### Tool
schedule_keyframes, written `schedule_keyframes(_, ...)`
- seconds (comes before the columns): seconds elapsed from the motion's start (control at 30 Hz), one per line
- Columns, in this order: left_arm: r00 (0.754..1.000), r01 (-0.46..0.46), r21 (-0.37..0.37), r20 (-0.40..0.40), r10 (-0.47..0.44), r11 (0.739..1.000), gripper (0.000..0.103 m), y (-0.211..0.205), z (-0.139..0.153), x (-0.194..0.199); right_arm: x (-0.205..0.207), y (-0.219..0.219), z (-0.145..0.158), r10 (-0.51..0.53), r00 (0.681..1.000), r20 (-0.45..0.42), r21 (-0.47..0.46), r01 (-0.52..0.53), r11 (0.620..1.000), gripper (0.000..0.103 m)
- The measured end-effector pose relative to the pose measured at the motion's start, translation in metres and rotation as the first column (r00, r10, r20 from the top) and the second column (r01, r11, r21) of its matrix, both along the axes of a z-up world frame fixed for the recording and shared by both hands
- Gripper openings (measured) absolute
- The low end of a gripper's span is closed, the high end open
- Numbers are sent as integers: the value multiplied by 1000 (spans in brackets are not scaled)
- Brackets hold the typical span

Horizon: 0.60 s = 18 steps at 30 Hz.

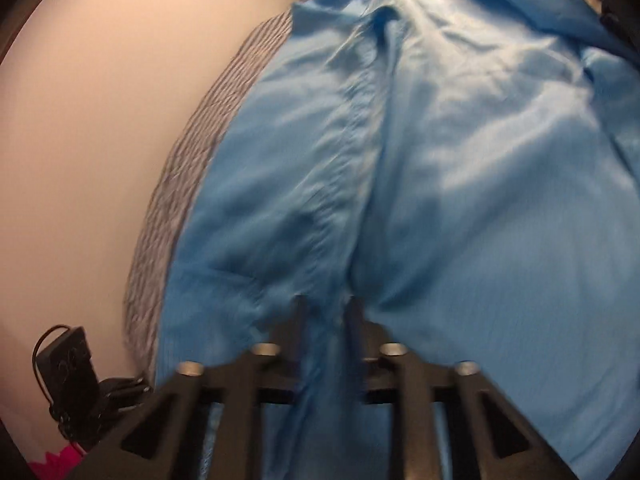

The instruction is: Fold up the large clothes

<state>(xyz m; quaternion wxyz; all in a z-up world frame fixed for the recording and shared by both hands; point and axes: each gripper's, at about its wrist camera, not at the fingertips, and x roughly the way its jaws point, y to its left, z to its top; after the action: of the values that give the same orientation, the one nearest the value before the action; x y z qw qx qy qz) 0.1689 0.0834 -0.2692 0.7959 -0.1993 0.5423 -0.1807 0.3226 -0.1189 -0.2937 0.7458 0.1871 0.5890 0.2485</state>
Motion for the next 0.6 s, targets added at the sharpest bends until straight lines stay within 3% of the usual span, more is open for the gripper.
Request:
schedule_keyframes(0.17, 1000, -26, -7, -15, 26, 1000, 2, 12, -3, -1, -9, 26, -6, 41, 999, -11, -9, -41, 999, 3)
schedule_keyframes(0.23, 998, -27, 1, -50, 27, 1000, 18, 8, -11, 0, -13, 33, -6, 42, 999, -6, -21, -42, 999, 3)
schedule_keyframes(0.27, 999, -23, 1, -45, 23, 1000, 18, 7, -12, -1, -14, 33, -5, 41, 999, 1, -20, -41, 999, 3)
schedule_keyframes(0.33, 1000, -12, 53, -3, 12, 998, 3, -1, -5, -2, -12, 33, -2, 17, 1000, 2, 6, -17, 1000, 1)
schedule_keyframes(0.53, 1000, -11, 143, 13, 9, 990, 6, -3, -9, -2, -9, 47, -8, 36, 998, 55, -95, -31, 995, 0)
schedule_keyframes(0.6, 1000, -5, 164, 18, 2, 986, 10, -5, -6, -3, -13, 46, -2, 37, 997, 65, -78, -32, 996, 8)
